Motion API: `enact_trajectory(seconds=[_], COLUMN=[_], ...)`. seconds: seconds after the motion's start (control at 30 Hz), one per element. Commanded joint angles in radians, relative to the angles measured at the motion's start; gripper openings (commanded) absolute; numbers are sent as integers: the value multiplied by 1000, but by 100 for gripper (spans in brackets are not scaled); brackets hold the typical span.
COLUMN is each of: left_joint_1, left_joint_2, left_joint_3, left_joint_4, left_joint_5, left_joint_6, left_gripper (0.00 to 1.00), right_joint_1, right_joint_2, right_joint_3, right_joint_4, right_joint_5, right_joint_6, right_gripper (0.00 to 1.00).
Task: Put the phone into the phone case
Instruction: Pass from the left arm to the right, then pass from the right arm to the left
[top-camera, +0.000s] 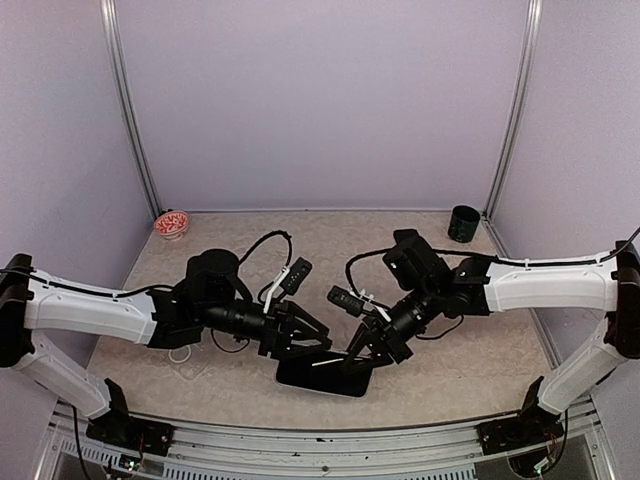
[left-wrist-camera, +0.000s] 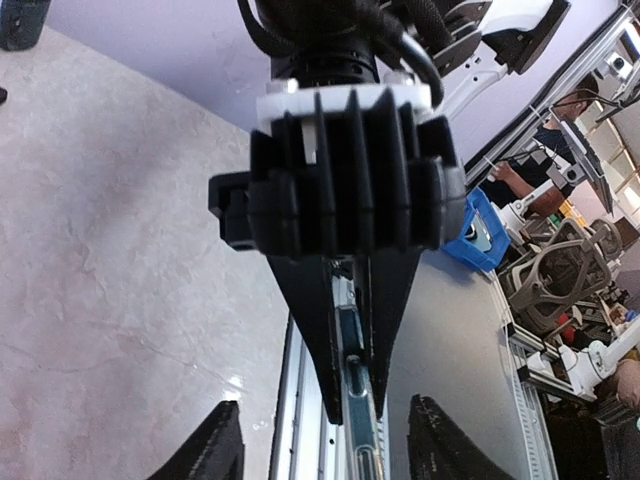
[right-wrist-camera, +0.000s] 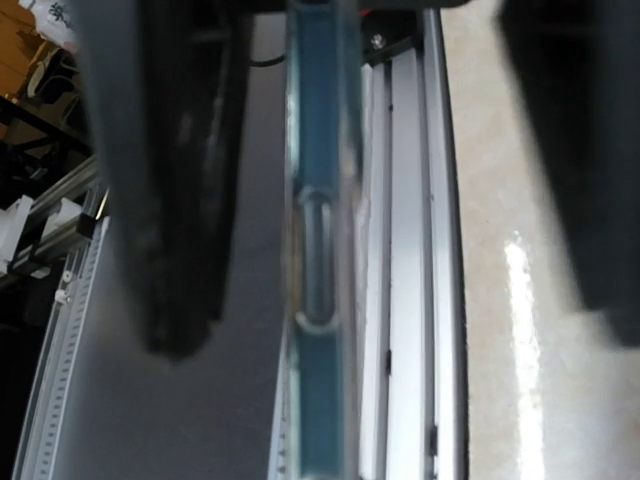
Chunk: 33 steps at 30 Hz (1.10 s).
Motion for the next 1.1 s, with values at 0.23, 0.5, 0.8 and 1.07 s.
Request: enact_trajectory(seconds=[0.23, 0.5, 0.8, 1.07], left_joint_1=[108, 113, 93, 45], left_joint_2=[-218, -356, -290, -115], left_joint_3=[-143, -259, -324, -240], left_joint_4=[223, 343, 472, 516], left_joint_5=[-148, -220, -297, -299], left_joint_6=[-101, -152, -249, -269], left_gripper=[83, 99, 99, 99], right_joint_1=[-16, -83, -104, -104], right_joint_2=[-145, -208, -279, -267], right_joint_3=[-77, -157, -265, -351], right_joint_4=[243, 432, 683, 890], right_joint_5=[45, 153, 304, 326], right_joint_6=[120, 280, 437, 556], right_gripper=[0, 0, 0, 0])
